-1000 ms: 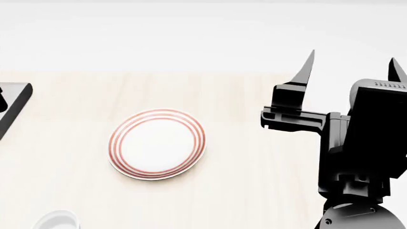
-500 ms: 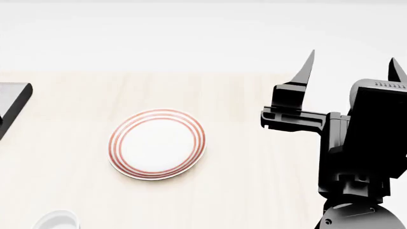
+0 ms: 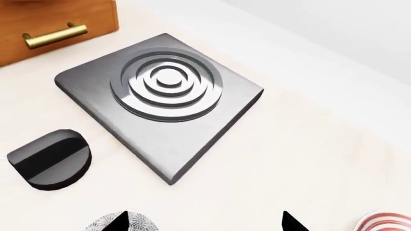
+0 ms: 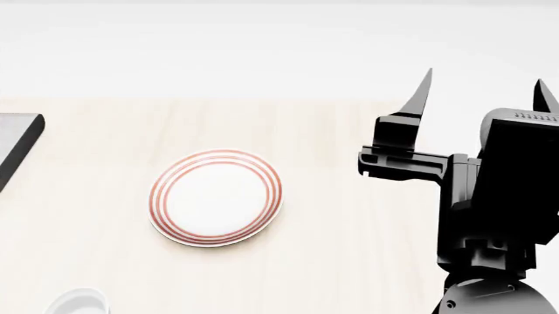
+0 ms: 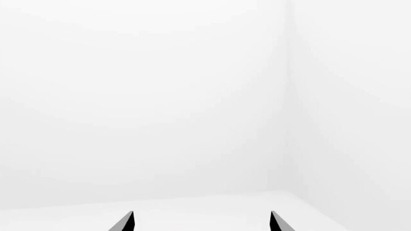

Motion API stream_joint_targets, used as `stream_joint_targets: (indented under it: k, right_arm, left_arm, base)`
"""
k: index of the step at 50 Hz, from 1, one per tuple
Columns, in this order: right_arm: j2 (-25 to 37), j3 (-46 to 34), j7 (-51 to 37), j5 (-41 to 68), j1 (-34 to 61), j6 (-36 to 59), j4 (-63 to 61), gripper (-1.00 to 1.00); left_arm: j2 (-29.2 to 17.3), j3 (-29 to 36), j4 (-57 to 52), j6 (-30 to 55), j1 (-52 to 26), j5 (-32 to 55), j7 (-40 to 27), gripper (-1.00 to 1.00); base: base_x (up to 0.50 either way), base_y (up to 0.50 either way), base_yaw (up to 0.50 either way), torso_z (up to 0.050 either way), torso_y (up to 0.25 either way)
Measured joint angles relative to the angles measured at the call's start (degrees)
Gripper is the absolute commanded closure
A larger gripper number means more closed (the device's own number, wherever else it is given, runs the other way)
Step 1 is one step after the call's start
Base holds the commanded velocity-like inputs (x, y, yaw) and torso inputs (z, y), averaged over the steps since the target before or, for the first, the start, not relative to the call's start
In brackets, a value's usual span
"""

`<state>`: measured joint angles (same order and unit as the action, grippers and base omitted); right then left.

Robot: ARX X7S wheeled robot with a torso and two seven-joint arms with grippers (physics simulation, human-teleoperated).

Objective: Pick the akita bowl next to the ramekin and place it on the plate.

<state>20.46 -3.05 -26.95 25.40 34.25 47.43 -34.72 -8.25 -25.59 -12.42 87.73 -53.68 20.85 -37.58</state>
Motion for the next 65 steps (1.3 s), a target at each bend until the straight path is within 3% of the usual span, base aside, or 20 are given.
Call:
stream_joint_targets:
  k: [65]
  right_arm:
    - [0.61, -0.50, -0.73, 0.85, -0.08, -0.80, 0.77, -1.00]
  left_arm:
    - [-1.43, -2.79, -1.40, -3.66, 8.86, 4.76, -1.17, -1.00]
  base:
    - [0.00, 0.00, 0.00, 0.000, 0.000]
